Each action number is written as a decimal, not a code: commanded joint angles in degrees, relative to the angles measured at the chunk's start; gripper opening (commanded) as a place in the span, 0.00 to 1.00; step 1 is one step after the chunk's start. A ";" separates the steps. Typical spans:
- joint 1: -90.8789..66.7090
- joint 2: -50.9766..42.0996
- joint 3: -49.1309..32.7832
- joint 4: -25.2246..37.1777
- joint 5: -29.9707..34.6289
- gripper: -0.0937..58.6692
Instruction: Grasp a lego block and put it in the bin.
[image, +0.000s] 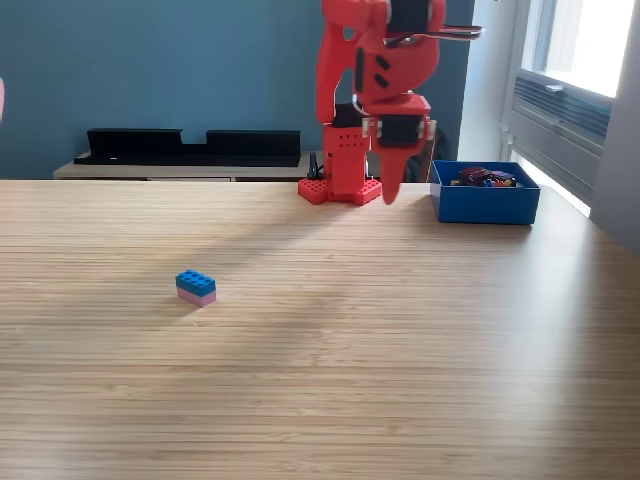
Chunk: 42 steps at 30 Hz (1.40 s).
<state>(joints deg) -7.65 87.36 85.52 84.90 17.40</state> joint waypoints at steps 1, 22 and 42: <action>7.47 2.11 -0.18 -3.96 0.09 0.00; 18.02 2.11 3.96 -19.69 -10.63 0.00; 26.19 2.11 9.40 -35.51 -17.05 0.25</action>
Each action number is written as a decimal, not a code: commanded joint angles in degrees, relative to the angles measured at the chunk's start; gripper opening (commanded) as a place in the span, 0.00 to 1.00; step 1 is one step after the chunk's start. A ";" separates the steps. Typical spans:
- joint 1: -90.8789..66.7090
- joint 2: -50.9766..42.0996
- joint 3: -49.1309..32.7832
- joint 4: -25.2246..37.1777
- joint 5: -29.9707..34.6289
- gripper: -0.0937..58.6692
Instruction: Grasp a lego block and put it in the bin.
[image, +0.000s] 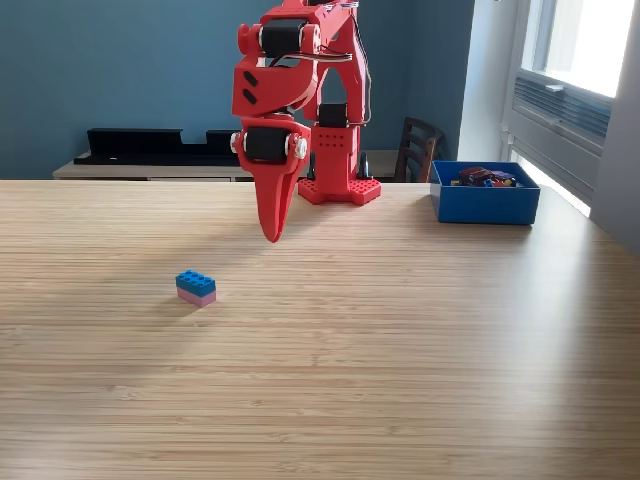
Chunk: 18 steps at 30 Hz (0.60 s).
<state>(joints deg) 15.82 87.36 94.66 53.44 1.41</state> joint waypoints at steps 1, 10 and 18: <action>3.52 2.11 0.53 -4.92 -0.97 0.30; 8.96 2.02 -1.23 -6.24 1.41 0.37; 10.37 1.93 -3.34 -4.39 3.60 0.38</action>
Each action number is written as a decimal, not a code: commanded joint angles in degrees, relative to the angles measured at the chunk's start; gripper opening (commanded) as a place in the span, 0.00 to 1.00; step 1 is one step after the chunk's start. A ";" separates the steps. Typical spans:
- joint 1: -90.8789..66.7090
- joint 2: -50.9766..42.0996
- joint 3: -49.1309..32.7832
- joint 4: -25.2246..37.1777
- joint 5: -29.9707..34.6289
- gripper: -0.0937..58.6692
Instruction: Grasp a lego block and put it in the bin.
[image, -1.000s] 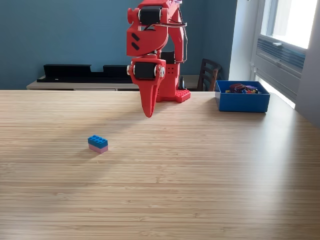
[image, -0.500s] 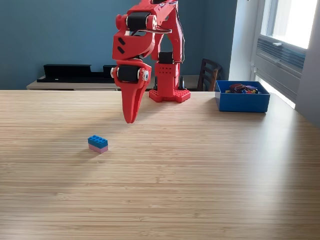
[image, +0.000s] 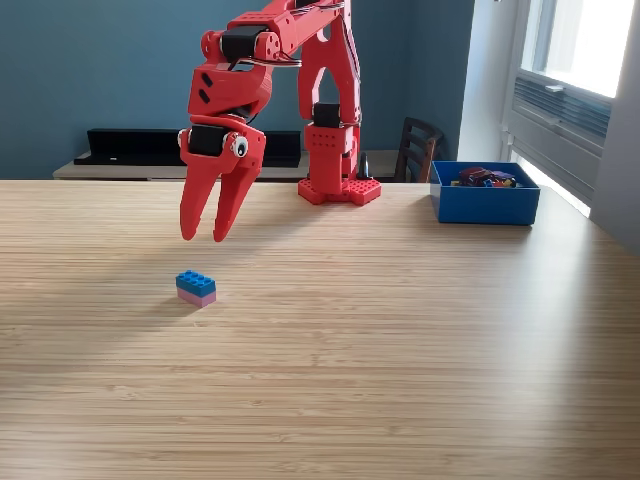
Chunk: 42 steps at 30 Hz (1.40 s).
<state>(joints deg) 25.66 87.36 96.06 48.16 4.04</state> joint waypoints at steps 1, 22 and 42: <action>0.70 1.93 -5.10 1.14 1.14 0.38; 2.81 -15.21 -24.96 13.18 3.96 0.38; 3.16 -30.67 -41.57 19.86 5.54 0.36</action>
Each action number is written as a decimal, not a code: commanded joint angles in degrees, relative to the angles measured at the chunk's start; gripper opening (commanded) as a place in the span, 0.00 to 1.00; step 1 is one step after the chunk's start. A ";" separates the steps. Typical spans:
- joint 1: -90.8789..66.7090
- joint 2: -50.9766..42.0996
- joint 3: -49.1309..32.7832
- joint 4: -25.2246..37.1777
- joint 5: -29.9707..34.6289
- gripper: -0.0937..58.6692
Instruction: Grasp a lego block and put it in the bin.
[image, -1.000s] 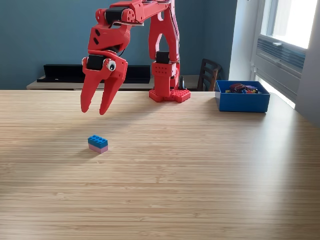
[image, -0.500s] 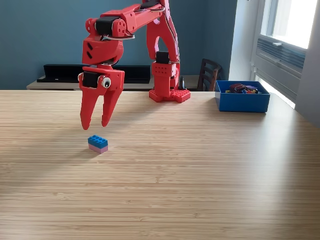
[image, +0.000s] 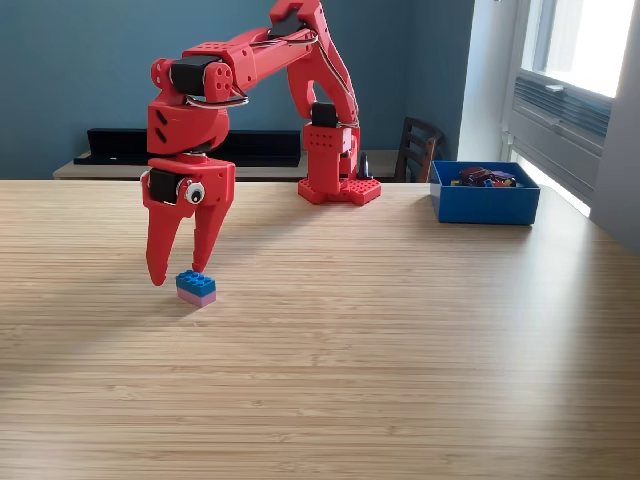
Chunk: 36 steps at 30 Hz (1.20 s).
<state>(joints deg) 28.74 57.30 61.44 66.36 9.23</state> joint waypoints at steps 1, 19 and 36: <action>0.09 -1.32 -8.00 2.37 0.44 0.34; 0.26 -5.27 -13.36 6.15 4.13 0.00; -7.21 2.90 1.49 17.31 1.41 0.00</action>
<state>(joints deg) 24.87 52.73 58.71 82.44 11.43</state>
